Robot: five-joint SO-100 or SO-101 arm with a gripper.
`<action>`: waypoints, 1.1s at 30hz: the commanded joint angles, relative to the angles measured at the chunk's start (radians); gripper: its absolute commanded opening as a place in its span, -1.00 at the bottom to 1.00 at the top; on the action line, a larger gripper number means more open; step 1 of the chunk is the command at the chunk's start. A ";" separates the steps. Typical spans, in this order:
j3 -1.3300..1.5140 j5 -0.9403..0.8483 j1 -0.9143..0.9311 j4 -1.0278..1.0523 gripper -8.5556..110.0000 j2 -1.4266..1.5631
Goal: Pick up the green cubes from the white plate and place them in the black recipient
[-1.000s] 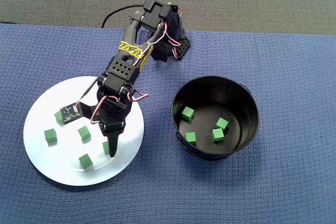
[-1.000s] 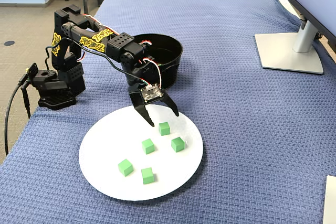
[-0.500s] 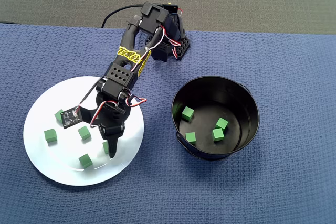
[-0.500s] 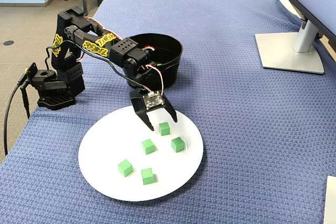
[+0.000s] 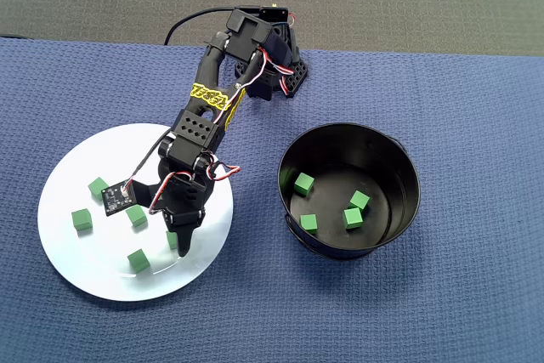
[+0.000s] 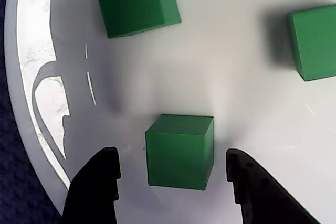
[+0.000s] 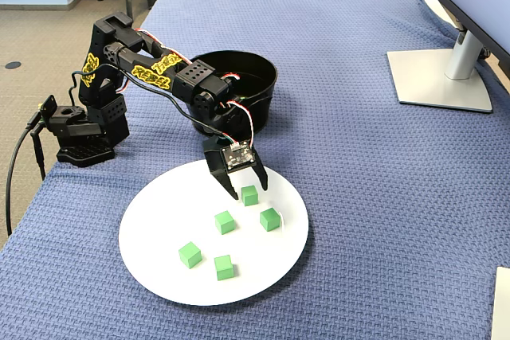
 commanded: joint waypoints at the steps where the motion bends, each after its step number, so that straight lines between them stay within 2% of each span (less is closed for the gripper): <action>1: -0.067 0.032 -0.008 -0.032 -0.82 0.017; 10: -0.063 0.109 0.017 -0.017 -0.86 0.089; 15: -0.017 0.198 0.029 0.137 -0.86 0.342; 19: 0.161 0.275 -0.025 0.137 -0.86 0.568; 27: 0.419 0.479 -0.403 0.195 -0.86 0.965; 33: 0.497 0.558 -0.730 0.235 -0.86 1.132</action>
